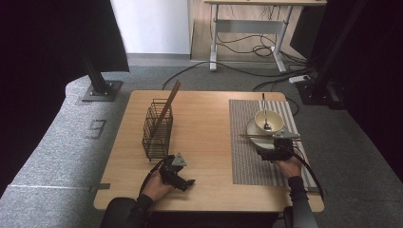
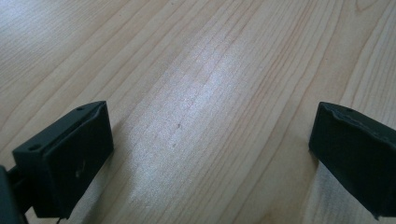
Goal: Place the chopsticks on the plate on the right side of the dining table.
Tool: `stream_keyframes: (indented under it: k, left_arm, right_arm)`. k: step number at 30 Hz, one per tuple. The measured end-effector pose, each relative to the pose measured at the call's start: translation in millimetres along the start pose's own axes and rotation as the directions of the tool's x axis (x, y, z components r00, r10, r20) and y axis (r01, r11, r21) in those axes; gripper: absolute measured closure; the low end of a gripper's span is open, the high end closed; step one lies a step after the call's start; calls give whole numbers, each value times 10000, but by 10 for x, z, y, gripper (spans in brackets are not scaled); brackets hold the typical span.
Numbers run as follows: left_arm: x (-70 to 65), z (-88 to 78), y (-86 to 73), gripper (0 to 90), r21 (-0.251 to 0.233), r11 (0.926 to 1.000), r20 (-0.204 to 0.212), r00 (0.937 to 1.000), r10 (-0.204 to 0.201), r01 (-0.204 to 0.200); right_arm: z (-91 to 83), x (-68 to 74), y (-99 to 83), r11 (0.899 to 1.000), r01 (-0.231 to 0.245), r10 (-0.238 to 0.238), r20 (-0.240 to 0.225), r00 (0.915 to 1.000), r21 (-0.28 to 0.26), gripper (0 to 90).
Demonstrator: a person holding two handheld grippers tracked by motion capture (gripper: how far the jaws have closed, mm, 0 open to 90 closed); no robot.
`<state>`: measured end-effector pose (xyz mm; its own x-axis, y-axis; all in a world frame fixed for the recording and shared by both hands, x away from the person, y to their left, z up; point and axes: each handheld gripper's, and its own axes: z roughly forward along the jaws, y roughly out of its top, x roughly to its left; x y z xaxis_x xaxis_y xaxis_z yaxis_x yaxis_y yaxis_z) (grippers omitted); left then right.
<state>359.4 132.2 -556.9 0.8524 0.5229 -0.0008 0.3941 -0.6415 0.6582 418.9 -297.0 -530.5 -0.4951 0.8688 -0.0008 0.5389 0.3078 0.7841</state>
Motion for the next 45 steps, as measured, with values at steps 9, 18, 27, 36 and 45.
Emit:
stream_keyframes:
  k: [9,18,27,36,45]
  left_arm:
    - [0,0,0,0,0,10000,0,10000,-1,1]
    - [0,0,0,0,1,10000,1,10000,-2,2]
    - [0,0,0,0,1,10000,0,10000,0,0]
    - [-2,2,2,0,-4,10000,-9,10000,-1,1]
    - [-6,4,3,0,-21,10000,-11,10000,-18,18]
  right_arm:
    - [152,45,-10,9998,40,-33,-399,9992,190,7]
    - [224,8,-16,9995,49,-43,-184,9998,301,11]
    - [248,-21,-16,9993,136,-132,-109,9999,354,15]
    - [281,-33,-27,9979,105,-102,-37,9999,639,23]
    - [255,-46,-21,9972,-15,12,40,10000,748,25]
